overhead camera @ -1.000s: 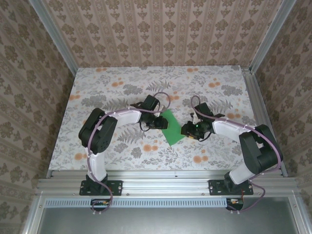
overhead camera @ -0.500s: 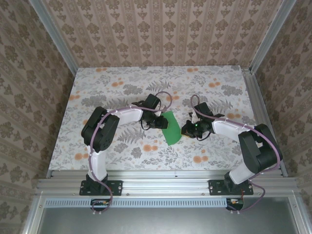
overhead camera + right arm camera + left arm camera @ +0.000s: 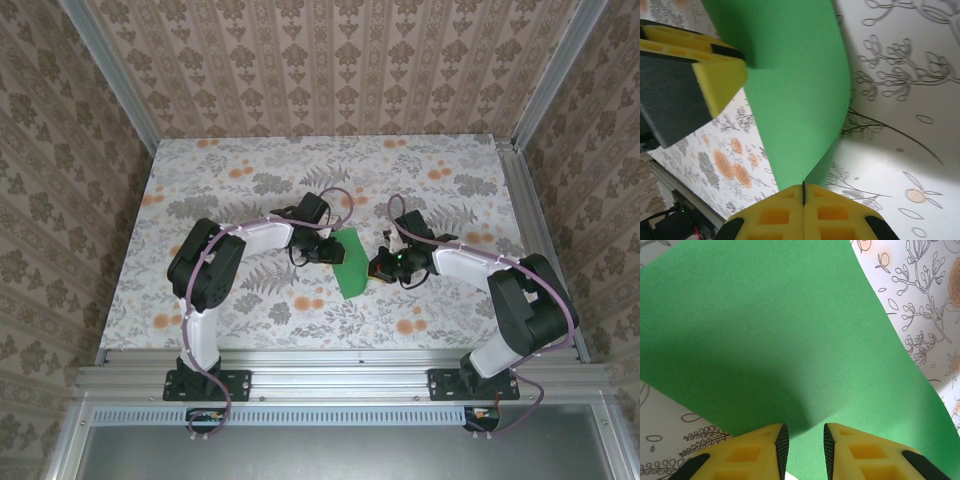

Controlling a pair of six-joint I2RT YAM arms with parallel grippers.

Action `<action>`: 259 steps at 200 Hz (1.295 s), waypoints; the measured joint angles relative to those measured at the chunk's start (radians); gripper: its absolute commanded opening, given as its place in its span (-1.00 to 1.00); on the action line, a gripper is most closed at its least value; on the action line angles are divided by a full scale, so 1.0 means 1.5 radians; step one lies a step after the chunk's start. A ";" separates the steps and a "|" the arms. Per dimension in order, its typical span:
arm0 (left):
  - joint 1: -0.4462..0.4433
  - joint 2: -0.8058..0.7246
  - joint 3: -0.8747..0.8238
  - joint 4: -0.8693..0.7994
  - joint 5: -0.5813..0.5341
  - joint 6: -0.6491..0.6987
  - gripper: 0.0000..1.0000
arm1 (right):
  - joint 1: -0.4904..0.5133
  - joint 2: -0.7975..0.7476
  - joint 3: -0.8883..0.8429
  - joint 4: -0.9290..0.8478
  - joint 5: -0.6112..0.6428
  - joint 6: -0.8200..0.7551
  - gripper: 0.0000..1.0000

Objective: Fold a paper plane with a square sheet of paper (pick it up from the middle)
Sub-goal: Third fold the triangle at the center of the table.

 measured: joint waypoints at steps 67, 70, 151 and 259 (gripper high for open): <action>0.000 0.001 -0.001 0.004 0.009 0.000 -0.43 | 0.030 0.050 0.030 0.088 -0.024 0.059 -1.00; 0.000 0.001 -0.002 0.005 0.009 0.000 -0.44 | 0.032 0.053 0.032 0.092 -0.025 0.061 -1.00; 0.010 0.001 -0.020 0.038 0.041 -0.001 -0.45 | 0.053 0.121 0.064 0.128 -0.026 0.080 -1.00; 0.023 0.000 -0.041 0.072 0.076 -0.014 -0.45 | 0.054 0.170 0.069 0.180 -0.001 0.135 -1.00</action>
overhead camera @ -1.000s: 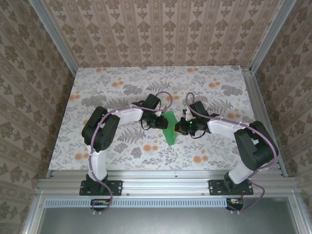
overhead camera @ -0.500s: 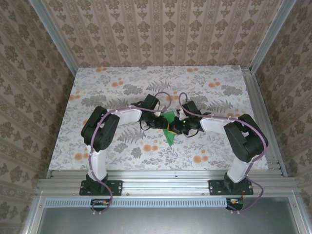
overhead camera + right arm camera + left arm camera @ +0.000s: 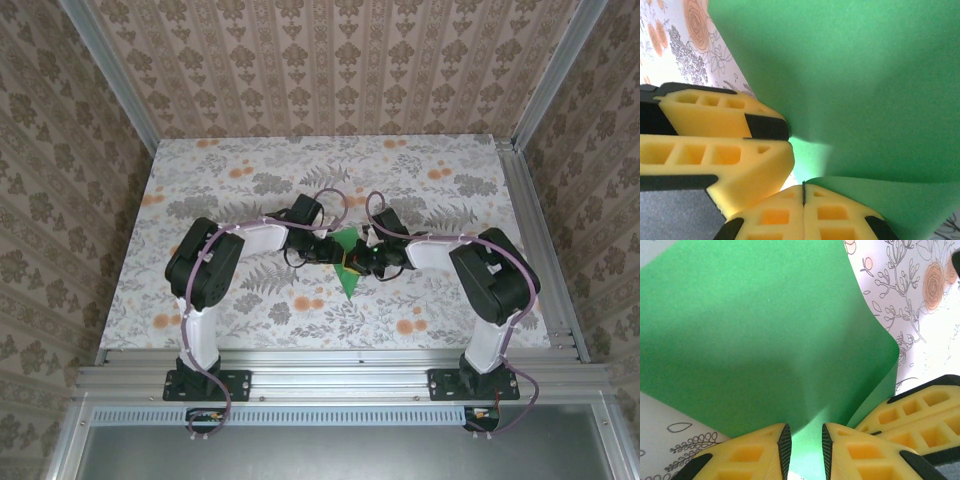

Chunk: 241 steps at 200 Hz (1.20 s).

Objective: Fold a paper plane with a square sheet of paper (pick it up from the middle)
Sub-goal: Third fold the triangle at the center of the table.

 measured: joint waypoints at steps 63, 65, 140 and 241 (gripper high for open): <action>0.003 -0.001 -0.005 0.008 0.004 -0.007 -0.45 | 0.001 0.012 0.000 0.017 0.000 0.023 -1.00; 0.003 -0.001 -0.005 0.008 0.004 -0.007 -0.45 | 0.001 0.012 0.000 0.017 0.000 0.023 -1.00; 0.004 -0.001 -0.005 0.008 0.009 -0.007 -0.45 | 0.004 0.031 0.002 0.025 0.000 0.022 -1.00; 0.006 -0.001 -0.005 0.010 0.011 -0.011 -0.45 | 0.002 0.033 -0.013 0.062 -0.006 0.041 -1.00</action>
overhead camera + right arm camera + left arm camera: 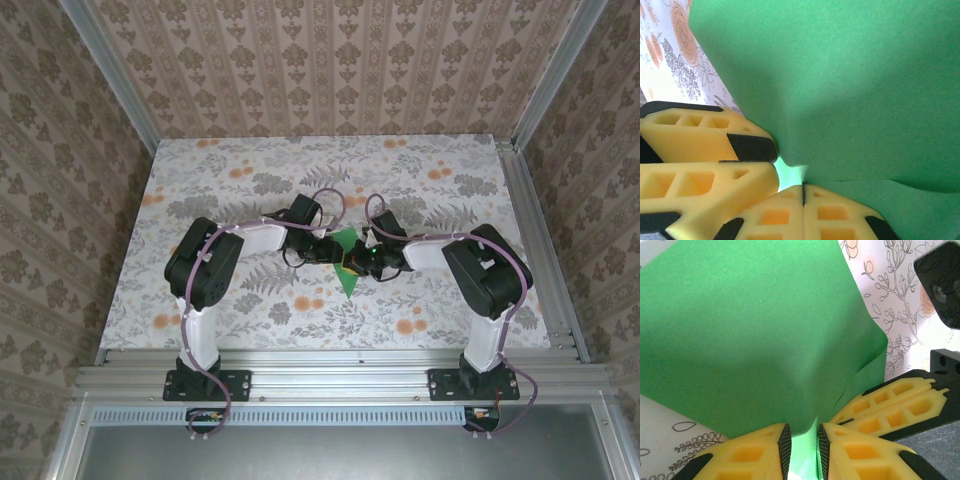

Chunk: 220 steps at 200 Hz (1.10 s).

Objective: Fold a paper plane with a square sheet of paper (pick it up from the middle)
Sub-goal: Third fold the triangle at the center of the table.

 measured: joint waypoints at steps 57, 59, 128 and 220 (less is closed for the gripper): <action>0.002 0.000 -0.001 0.004 0.003 -0.001 -0.45 | -0.003 0.000 -0.027 0.065 -0.006 0.031 -1.00; 0.002 0.000 -0.001 0.004 0.003 -0.001 -0.45 | -0.003 0.000 -0.027 0.065 -0.006 0.032 -1.00; 0.003 0.000 -0.004 0.009 0.005 -0.004 -0.45 | -0.003 0.001 -0.030 0.070 -0.006 0.030 -0.93; 0.020 -0.015 -0.009 0.002 0.026 -0.019 -0.38 | -0.004 0.001 -0.025 0.067 -0.013 0.001 -0.52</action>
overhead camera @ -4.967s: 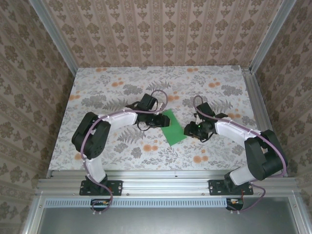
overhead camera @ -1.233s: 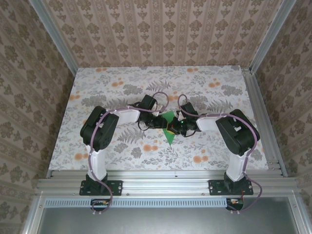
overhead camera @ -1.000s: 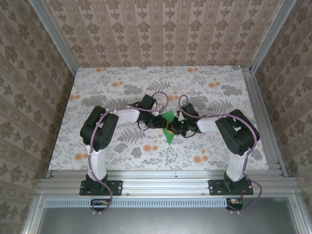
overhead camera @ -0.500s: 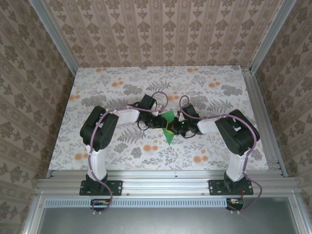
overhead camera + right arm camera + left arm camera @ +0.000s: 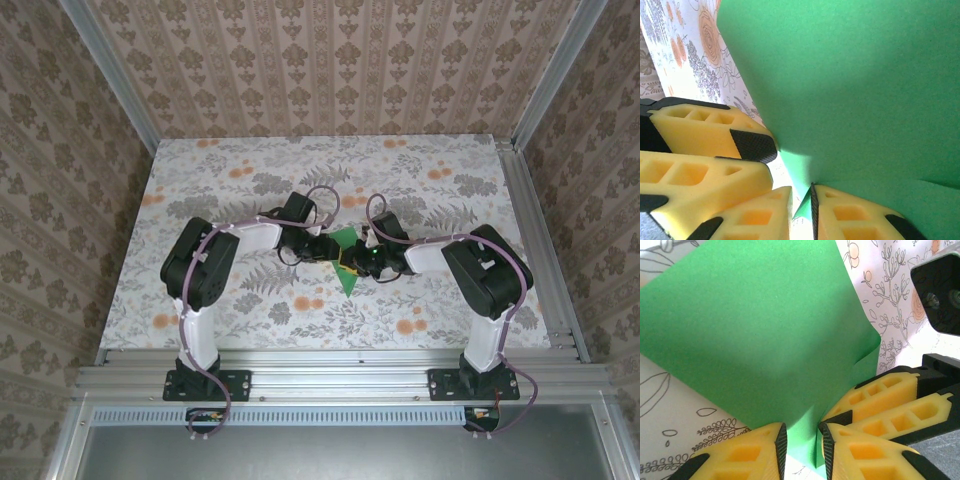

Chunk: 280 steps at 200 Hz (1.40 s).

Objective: Fold a paper plane with a square sheet of paper (pick it up from the middle)
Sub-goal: Third fold the triangle at the center of the table.

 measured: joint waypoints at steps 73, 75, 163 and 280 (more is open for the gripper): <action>0.010 -0.077 -0.013 -0.027 -0.017 -0.005 -0.29 | 0.000 0.003 0.002 0.013 -0.006 -0.002 -0.46; 0.011 -0.082 -0.014 -0.028 -0.017 -0.005 -0.29 | 0.000 0.003 0.002 0.014 -0.006 -0.002 -0.46; 0.002 -0.130 -0.078 -0.020 -0.018 -0.024 -0.53 | -0.002 0.013 0.002 0.015 0.001 -0.005 -1.00; -0.029 -0.050 -0.072 0.050 -0.001 -0.056 -0.70 | -0.002 0.013 -0.003 0.023 0.001 -0.005 -1.00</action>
